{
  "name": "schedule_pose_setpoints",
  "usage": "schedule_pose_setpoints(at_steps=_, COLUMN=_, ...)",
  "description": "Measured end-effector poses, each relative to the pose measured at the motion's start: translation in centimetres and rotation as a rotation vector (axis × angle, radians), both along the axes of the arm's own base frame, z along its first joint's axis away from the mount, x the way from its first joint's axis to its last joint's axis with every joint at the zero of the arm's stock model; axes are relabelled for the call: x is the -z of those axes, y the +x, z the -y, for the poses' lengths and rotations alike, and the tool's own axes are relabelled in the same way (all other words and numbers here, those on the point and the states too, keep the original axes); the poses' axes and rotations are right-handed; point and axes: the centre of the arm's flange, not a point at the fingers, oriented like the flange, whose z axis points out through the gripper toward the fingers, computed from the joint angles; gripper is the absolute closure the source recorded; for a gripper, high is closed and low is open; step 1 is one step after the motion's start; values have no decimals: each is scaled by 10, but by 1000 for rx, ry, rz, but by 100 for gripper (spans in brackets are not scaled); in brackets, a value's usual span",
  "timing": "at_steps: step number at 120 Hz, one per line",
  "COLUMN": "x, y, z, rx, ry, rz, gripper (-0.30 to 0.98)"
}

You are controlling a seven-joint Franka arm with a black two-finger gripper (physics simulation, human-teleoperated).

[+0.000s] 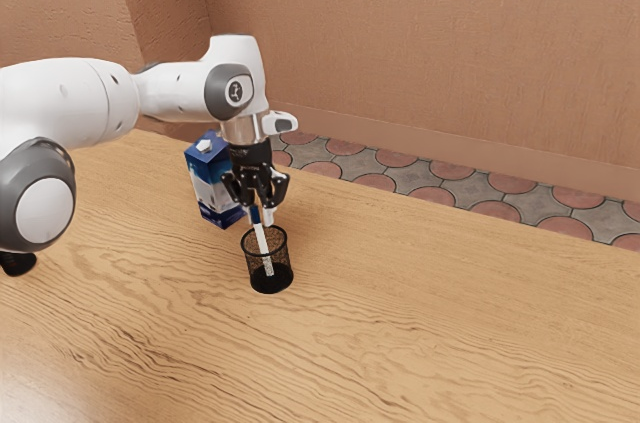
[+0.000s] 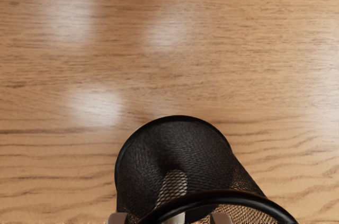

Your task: Take the marker out of the pen holder and place it to the left of the pen holder.

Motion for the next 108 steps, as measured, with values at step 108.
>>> schedule_pose_setpoints(at_steps=108, x=-41, y=-16, z=11, rx=5, ry=7, rz=38, gripper=77)
